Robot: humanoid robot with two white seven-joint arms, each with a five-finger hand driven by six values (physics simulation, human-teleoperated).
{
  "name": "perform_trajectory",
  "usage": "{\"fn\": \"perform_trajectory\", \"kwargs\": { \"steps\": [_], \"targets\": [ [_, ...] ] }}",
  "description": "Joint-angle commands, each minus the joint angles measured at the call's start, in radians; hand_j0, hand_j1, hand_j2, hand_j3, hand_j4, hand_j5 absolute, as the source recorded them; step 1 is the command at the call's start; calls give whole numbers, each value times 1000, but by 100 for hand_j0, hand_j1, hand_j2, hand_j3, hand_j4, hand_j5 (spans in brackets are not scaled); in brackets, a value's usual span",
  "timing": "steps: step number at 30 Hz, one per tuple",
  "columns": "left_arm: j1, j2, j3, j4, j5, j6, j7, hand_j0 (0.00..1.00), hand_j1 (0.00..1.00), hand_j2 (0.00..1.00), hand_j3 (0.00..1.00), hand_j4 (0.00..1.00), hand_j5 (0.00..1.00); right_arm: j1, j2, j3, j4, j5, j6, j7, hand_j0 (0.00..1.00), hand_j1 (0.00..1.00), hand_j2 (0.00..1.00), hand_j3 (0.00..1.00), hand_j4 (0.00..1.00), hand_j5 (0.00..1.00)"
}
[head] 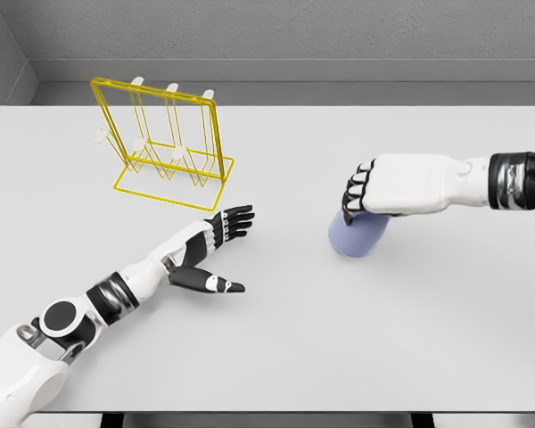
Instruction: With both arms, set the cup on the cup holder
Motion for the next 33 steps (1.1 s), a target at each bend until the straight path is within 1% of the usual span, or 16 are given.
{"fn": "perform_trajectory", "kwargs": {
  "steps": [1, 9, 15, 17, 18, 19, 23, 25, 26, 27, 28, 29, 30, 31, 32, 33],
  "targets": [
    [0, -1, 0, 0, 4, -1, 0, 100, 100, 100, 100, 100, 100, 0, 28, 2, 0, -9, 3, -1, 61, 61, 61, 61, 61, 61],
    [-8, -1, 0, 9, 6, 0, 0, 100, 100, 100, 100, 100, 100, 2, 89, 22, 0, -9, 3, -1, 61, 61, 61, 61, 61, 61],
    [-8, -1, 0, 10, 6, 0, -1, 100, 100, 100, 100, 100, 100, 2, 94, 47, 0, -9, 3, -1, 62, 62, 62, 62, 62, 62],
    [-8, -1, 0, 10, 6, 0, 0, 100, 100, 100, 100, 100, 100, 2, 102, 47, 0, -9, 3, -1, 70, 70, 70, 70, 70, 70],
    [-8, -1, 0, 10, 6, 0, 0, 100, 100, 100, 100, 100, 100, 2, 102, 45, 0, -9, 3, -8, 92, 92, 92, 92, 92, 92],
    [-8, -1, 0, 10, 6, 0, 0, 100, 100, 100, 100, 100, 100, 2, 99, 45, 0, -9, 3, -20, 100, 100, 100, 100, 100, 100],
    [-8, 1, 2, 10, 6, 0, 0, 100, 100, 100, 100, 100, 100, 2, 88, 28, 0, -15, 3, -27, 100, 100, 100, 100, 100, 100],
    [-8, 1, 2, 9, 6, 0, -1, 100, 100, 100, 100, 100, 100, 2, 71, -65, 1, -99, 3, -27, 100, 100, 100, 100, 100, 100],
    [-8, 1, 4, 9, 6, 0, 0, 100, 100, 100, 100, 100, 100, 3, 53, -137, 1, -173, 3, -27, 100, 100, 100, 100, 100, 100],
    [-8, 1, 4, 10, 6, 0, 0, 100, 100, 100, 100, 100, 100, 6, 33, -179, 1, -216, 3, -27, 100, 100, 100, 100, 100, 100],
    [-8, 1, 2, 10, 6, 0, 0, 100, 100, 100, 100, 100, 100, 32, 8, -229, 1, -250, 3, -25, 100, 100, 100, 100, 100, 100],
    [-9, 1, 4, 10, 6, 0, 0, 100, 100, 100, 100, 100, 100, 92, -6, -297, 9, -261, 3, -24, 100, 100, 100, 100, 100, 100],
    [-9, 1, 4, 10, 6, 0, 0, 100, 100, 100, 100, 100, 100, 184, -3, -406, 24, -261, 3, -24, 100, 100, 100, 100, 100, 100],
    [-9, 1, 4, 10, 6, 0, 0, 100, 100, 100, 100, 100, 100, 277, 11, -524, 40, -261, 3, -21, 100, 100, 100, 100, 100, 100],
    [-11, -1, 2, 10, 6, 2, 0, 100, 100, 100, 100, 100, 100, 398, 23, -685, 41, -261, 3, -19, 100, 100, 100, 100, 100, 100],
    [-9, -1, 2, 9, 6, 0, 0, 100, 100, 100, 100, 100, 100, 446, 23, -742, 40, -262, 3, -19, 100, 100, 100, 100, 100, 100]
  ]
}}
